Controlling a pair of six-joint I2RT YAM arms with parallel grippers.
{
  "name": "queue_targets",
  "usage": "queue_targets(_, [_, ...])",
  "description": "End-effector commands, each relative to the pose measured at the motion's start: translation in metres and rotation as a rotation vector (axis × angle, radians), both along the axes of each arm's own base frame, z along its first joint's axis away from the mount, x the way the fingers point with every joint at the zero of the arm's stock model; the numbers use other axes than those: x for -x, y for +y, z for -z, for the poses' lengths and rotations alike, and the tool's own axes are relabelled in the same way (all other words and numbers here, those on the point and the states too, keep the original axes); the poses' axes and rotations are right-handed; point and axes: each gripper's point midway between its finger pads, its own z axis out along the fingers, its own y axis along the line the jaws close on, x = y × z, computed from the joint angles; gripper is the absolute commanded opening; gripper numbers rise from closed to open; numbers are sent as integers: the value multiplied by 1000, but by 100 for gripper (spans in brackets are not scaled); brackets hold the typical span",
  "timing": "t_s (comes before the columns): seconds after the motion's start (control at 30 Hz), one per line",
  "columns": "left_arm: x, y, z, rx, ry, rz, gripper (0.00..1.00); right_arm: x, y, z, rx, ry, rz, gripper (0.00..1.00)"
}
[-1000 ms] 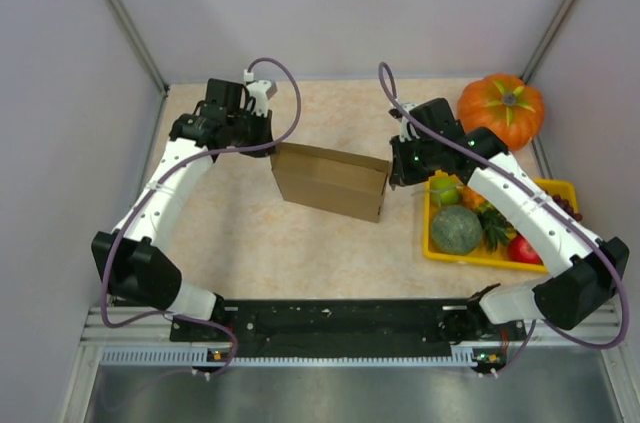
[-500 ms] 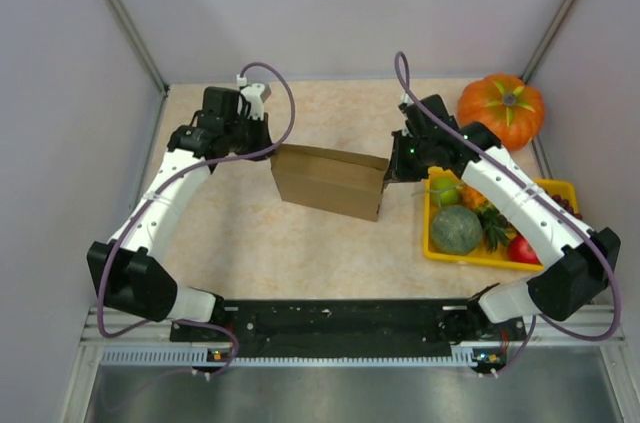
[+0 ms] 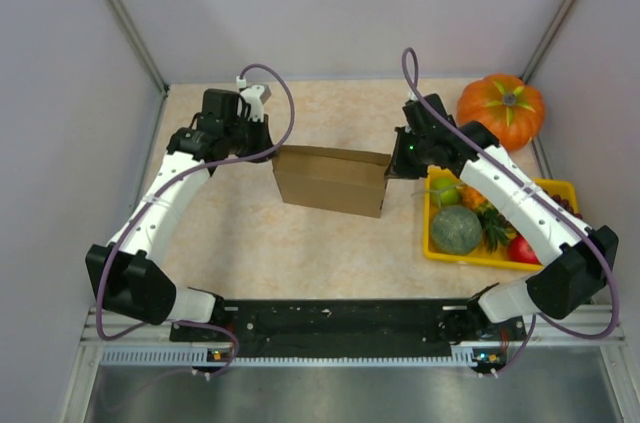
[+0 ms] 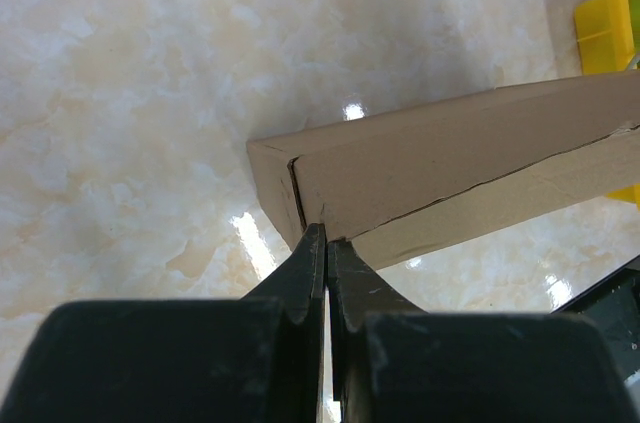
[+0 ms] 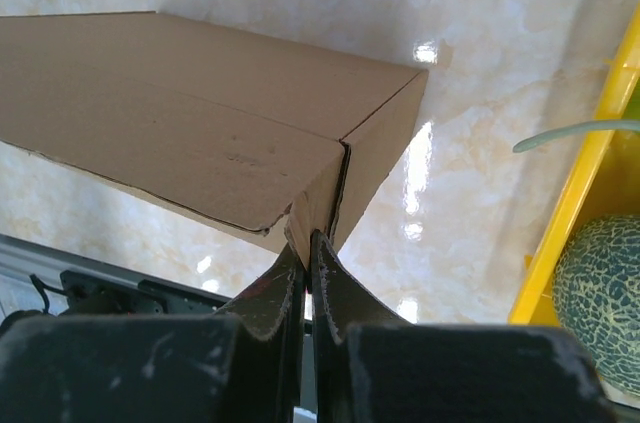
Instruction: Fold the paper box
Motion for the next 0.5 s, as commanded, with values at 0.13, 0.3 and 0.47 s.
queue_targets(0.13, [21, -4, 17, 6, 93, 20, 0, -8, -10, 3, 65, -78, -15, 0])
queue_targets(0.3, [22, -2, 19, -1, 95, 15, 0, -9, -16, 10, 114, -104, -23, 0])
queue_targets(0.47, [23, -2, 24, -3, 99, 10, 0, -10, -20, 16, 180, -129, -70, 0])
